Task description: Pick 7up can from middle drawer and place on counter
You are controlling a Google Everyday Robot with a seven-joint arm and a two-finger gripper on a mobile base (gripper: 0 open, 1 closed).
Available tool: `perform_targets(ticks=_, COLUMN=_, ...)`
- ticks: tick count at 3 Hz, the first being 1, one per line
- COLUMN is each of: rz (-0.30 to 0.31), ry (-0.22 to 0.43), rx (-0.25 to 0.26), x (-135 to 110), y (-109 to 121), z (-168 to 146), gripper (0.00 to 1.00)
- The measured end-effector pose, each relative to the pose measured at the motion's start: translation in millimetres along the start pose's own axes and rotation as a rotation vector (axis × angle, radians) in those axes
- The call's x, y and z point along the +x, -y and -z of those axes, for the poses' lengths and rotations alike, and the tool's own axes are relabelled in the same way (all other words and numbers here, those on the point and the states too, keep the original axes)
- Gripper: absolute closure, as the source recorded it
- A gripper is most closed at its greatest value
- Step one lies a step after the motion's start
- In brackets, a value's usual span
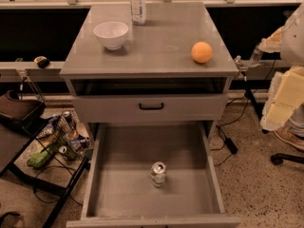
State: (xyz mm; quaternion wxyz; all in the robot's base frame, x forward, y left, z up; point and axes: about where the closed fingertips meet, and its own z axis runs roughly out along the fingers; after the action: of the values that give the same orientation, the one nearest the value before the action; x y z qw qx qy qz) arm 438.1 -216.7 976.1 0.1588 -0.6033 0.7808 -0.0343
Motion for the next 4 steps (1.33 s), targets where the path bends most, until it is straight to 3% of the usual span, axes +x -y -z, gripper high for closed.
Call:
perform_targets(ticks=2, rz=-0.029, ry=0.024, rx=0.007, x=4, y=-3, z=0, gripper=0.0)
perform_targets(ticks=3, rz=-0.114, ry=0.125, rx=-0.053, x=21, y=-24, z=-48, gripper=0.0)
perform_targets(ticks=4, rz=-0.187, ry=0.299, rx=-0.147, x=40, y=-65, z=-129, gripper=0.0)
